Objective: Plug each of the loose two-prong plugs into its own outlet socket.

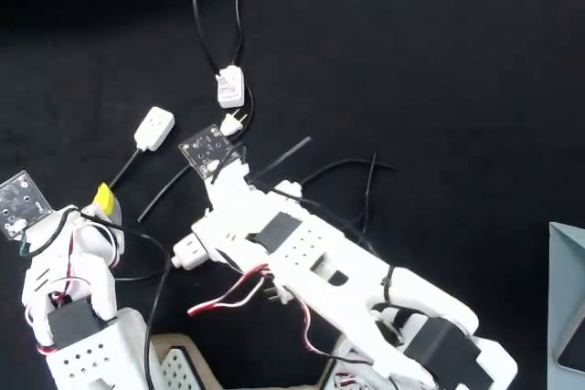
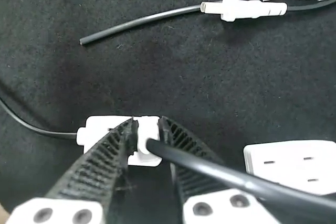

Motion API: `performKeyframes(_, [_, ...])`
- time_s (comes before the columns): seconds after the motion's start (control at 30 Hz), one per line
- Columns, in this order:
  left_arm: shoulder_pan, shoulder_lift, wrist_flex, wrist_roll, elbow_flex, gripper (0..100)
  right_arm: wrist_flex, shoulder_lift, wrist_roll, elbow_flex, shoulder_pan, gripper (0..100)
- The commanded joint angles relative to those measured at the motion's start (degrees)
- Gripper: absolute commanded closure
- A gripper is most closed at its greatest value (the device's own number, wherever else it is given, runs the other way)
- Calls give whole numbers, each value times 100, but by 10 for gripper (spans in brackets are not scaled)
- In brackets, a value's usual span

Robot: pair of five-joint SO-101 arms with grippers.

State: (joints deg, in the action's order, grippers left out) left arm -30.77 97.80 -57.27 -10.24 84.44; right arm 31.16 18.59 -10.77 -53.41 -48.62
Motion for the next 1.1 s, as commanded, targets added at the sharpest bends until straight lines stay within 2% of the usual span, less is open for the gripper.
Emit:
performKeyframes(0.0, [-66, 35, 132, 62, -4, 766, -9, -110, -237, 180, -44, 987])
performKeyframes(0.3, [-66, 35, 132, 62, -4, 766, 299, 541, -264, 215, -62, 987])
performKeyframes(0.7, [-66, 35, 132, 62, -4, 766, 369, 558, -519, 22, -132, 987])
performKeyframes(0.9, [-66, 35, 123, 62, -4, 767, -334, 558, -519, -470, -132, 987])
performKeyframes(1.07, [-66, 35, 123, 62, -4, 768, -404, 558, -519, -435, -105, 987])
